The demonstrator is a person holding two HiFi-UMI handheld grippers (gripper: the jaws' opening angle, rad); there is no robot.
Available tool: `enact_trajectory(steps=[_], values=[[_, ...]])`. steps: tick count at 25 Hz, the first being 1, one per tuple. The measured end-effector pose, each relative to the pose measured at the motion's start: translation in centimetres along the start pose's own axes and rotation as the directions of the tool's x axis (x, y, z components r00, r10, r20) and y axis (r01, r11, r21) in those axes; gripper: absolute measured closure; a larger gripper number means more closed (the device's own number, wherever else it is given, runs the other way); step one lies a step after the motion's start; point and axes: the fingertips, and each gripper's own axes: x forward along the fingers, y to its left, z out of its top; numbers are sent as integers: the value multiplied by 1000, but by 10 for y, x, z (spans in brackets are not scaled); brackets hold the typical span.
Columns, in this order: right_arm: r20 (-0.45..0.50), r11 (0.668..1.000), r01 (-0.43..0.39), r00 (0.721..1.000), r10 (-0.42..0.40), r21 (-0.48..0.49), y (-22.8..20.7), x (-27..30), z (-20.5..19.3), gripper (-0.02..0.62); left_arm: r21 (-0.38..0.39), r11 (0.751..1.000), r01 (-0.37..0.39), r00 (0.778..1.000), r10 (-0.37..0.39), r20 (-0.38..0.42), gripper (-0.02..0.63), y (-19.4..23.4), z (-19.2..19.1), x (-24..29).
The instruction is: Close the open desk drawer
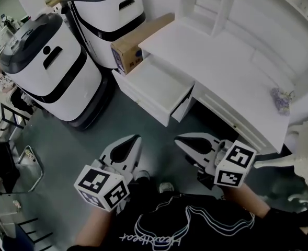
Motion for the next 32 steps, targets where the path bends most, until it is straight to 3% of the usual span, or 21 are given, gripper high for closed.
enact_trajectory(steps=[8,14,23,32], values=[[-2,994,81,997,-81,75,-46,26,1,589,-11,999,41,995,-42,-89,600,55,-8,50],[11,976,171,985,-174,136,-86,53,7,589,-21,996,85,976,-88,-197,600,104,-17,95],[24,916,331,938,-345,226,-146,75,6,589,8,988,151,934,-140,-328,600,173,-48,156],[9,852,434,890,-456,292,-175,83,-13,589,104,965,242,887,-177,-425,600,204,-89,197]])
